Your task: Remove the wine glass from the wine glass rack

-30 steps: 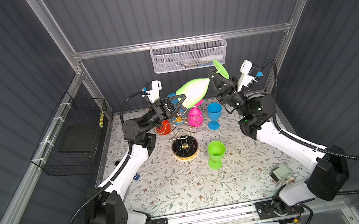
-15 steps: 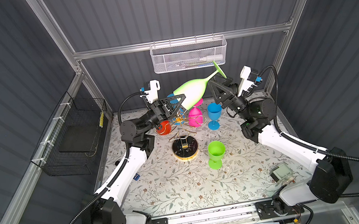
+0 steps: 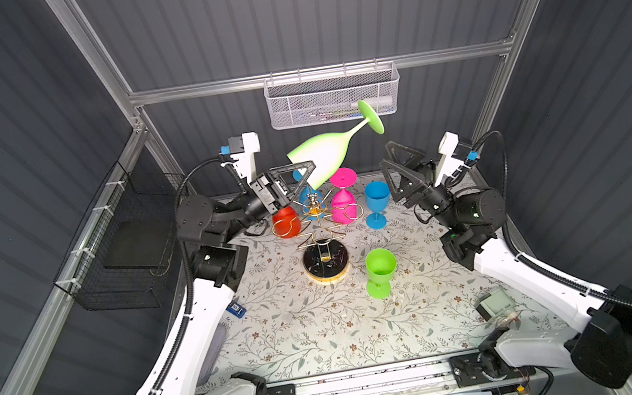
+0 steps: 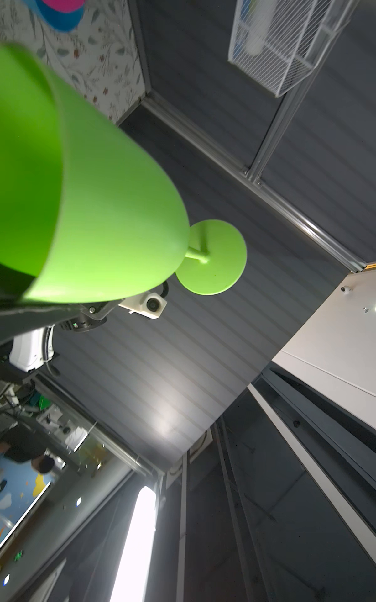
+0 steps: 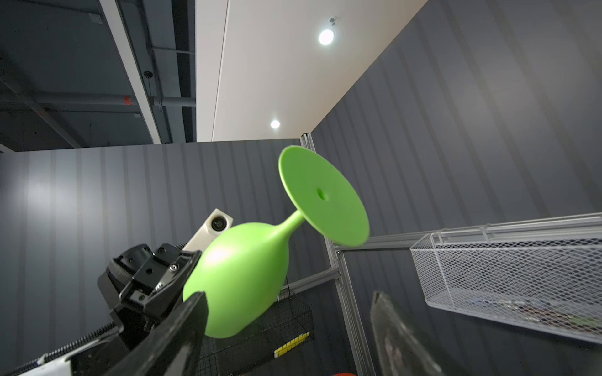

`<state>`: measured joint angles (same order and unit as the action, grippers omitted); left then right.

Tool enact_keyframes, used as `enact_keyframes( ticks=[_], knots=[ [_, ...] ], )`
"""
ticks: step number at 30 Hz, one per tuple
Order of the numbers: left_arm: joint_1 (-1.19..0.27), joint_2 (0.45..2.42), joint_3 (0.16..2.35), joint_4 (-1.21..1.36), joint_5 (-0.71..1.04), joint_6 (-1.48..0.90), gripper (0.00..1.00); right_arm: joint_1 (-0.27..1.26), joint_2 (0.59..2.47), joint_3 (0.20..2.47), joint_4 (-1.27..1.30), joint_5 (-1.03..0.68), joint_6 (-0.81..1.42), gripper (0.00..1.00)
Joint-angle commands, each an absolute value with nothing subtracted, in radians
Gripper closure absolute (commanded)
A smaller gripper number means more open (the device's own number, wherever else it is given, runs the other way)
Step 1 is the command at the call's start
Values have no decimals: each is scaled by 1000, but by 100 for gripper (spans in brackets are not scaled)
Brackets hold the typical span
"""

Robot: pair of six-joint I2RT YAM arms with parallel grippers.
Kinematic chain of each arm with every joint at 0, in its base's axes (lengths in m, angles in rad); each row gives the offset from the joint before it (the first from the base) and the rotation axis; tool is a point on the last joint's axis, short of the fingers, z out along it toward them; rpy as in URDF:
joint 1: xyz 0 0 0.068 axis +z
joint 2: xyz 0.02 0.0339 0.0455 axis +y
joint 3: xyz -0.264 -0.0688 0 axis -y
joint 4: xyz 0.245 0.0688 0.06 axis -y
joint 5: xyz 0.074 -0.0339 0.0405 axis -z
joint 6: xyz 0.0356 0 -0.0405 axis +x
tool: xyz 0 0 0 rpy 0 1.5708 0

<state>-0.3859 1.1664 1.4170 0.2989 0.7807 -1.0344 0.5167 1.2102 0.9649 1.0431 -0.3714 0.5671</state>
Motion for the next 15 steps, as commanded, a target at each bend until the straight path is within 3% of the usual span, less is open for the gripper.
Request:
enact_keyframes(
  ticks=[1, 7, 15],
  knots=[
    [-379, 1098, 1566, -183, 690, -665, 100, 512, 1144, 940, 945, -348, 499, 17],
    [-379, 1053, 1752, -627, 386, -409, 100, 511, 1021, 929, 700, -253, 396, 16],
    [-379, 1062, 1885, -974, 6, -261, 100, 512, 939, 1045, 255, -61, 256, 14]
  ],
)
